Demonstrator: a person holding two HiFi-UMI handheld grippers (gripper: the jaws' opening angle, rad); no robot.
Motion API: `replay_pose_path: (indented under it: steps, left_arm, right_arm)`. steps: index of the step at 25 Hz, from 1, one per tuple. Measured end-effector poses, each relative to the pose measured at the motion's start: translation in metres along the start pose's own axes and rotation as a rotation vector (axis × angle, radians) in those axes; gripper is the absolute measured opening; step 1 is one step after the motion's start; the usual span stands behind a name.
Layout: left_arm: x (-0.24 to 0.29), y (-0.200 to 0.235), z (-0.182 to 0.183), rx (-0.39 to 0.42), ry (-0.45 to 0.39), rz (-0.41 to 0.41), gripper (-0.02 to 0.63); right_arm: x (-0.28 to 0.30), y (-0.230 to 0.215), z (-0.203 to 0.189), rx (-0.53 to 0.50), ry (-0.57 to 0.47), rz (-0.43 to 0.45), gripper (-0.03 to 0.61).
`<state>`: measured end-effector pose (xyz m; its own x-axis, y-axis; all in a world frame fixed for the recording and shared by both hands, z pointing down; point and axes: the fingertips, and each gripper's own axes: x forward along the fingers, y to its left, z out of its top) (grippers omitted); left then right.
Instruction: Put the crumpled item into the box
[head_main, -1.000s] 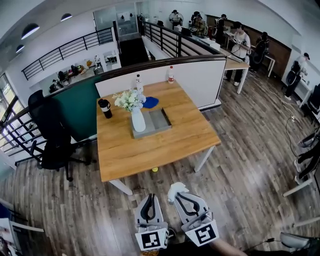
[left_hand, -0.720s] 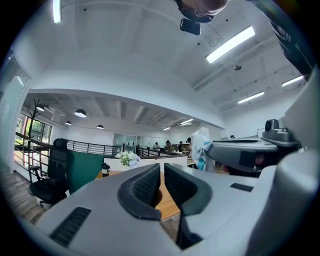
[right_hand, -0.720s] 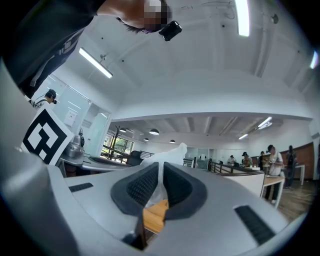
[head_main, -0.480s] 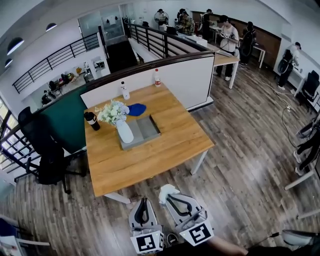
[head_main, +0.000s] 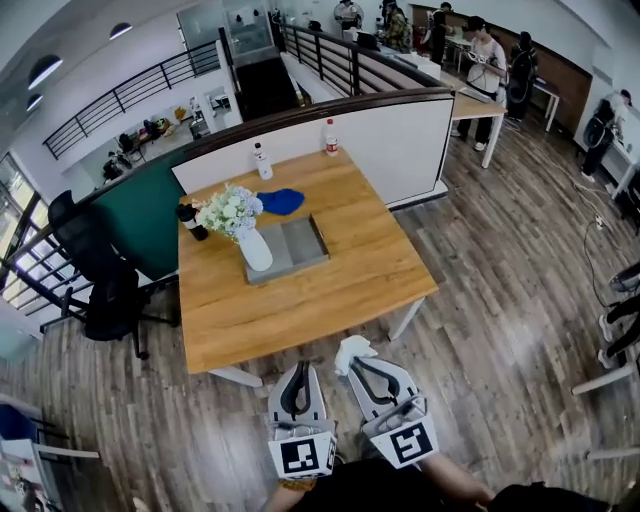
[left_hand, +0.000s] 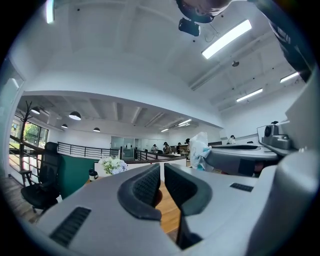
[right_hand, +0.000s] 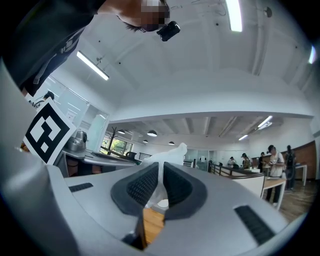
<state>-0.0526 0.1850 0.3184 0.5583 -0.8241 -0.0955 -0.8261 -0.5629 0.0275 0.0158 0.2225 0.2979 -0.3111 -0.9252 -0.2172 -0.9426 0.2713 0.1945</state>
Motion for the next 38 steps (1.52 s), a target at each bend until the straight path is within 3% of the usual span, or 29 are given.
replay_pose_path:
  steps: [6, 11, 18, 24, 31, 38]
  left_arm:
    - [0.03, -0.02, -0.013, 0.019, 0.034, 0.013, 0.043]
    - [0.044, -0.031, -0.034, -0.028, 0.077, 0.047, 0.043]
    - [0.059, -0.035, -0.042, -0.023, 0.106, 0.058, 0.043]
    - [0.085, -0.031, -0.047, -0.031, 0.109, 0.027, 0.043]
    - [0.134, -0.013, -0.034, -0.054, 0.048, -0.022, 0.043]
    - [0.165, -0.002, -0.03, -0.076, 0.039, -0.075, 0.043]
  right_arm:
    - [0.002, -0.034, -0.015, 0.027, 0.005, 0.017, 0.04]
    - [-0.007, -0.065, -0.045, 0.028, 0.055, 0.026, 0.04]
    - [-0.012, -0.099, -0.063, 0.052, 0.089, -0.019, 0.04]
    - [0.008, -0.106, -0.071, 0.012, 0.096, -0.01, 0.04]
    - [0.046, -0.126, -0.061, -0.028, 0.085, -0.065, 0.038]
    - [0.079, -0.135, -0.054, -0.058, 0.085, -0.091, 0.038]
